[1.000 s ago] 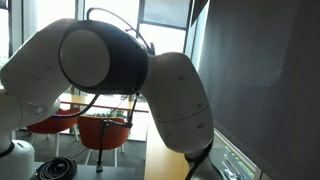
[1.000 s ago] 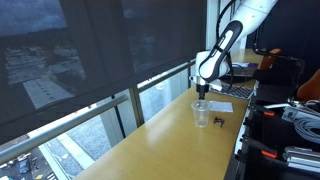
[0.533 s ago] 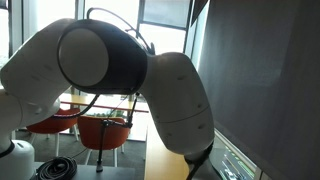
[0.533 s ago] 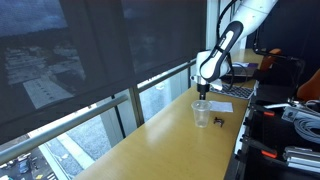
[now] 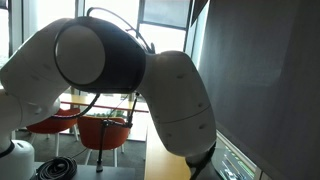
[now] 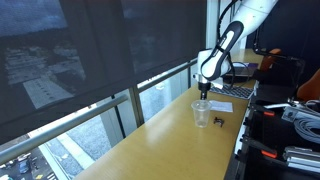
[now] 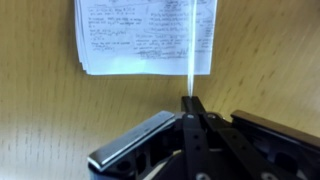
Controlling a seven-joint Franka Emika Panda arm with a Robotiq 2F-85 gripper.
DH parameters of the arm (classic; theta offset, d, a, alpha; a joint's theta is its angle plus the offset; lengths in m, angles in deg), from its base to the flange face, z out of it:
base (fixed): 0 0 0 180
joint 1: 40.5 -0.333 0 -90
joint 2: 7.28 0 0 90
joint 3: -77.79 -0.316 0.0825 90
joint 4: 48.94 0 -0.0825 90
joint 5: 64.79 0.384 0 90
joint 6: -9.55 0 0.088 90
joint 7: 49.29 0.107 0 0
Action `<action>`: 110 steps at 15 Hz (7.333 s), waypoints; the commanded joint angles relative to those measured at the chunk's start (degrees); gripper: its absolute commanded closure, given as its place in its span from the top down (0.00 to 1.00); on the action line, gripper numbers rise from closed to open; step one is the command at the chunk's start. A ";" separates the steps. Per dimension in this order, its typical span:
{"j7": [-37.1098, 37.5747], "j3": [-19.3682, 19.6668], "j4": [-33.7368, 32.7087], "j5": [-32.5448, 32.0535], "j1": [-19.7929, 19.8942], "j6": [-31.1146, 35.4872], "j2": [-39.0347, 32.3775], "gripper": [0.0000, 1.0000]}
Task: Put the straw into the cup
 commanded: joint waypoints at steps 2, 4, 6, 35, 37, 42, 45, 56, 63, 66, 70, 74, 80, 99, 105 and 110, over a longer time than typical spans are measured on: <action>5.82 2.57 0.99 -2.93 -2.86 -2.70 5.12 0.00; 8.13 3.63 1.52 -3.88 -4.60 -6.69 8.68 0.00; 9.52 3.57 1.41 -4.20 -5.67 -13.66 12.57 0.00; 1.07 -2.40 -1.86 5.84 -9.41 -63.52 27.10 0.00; 1.14 -2.46 -1.97 5.78 -9.55 -63.50 26.97 0.00; 1.40 -2.61 -2.13 5.73 -9.96 -63.43 26.77 0.00; 1.53 -2.62 -2.48 5.79 -10.20 -63.57 26.43 0.00; 4.23 -2.37 -5.54 5.73 -10.44 -67.97 25.12 0.00; 6.27 -1.77 -11.54 6.19 -9.78 -74.21 20.93 0.00; 8.52 -1.32 -17.15 6.91 -9.30 -78.83 16.65 0.00; 10.38 -1.28 -25.60 8.26 -8.64 -84.31 10.66 0.00; 11.74 -1.56 -32.81 9.74 -8.20 -88.51 5.79 0.00; 13.77 -2.00 -39.66 11.20 -8.40 -92.52 1.67 0.00; 25.41 -1.78 -55.30 22.92 -2.95 -98.25 -13.67 0.00; 28.80 -2.33 -59.43 26.07 -1.07 -98.83 -19.64 0.00; 31.60 -2.86 -61.16 28.92 -0.02 -99.15 -22.18 0.00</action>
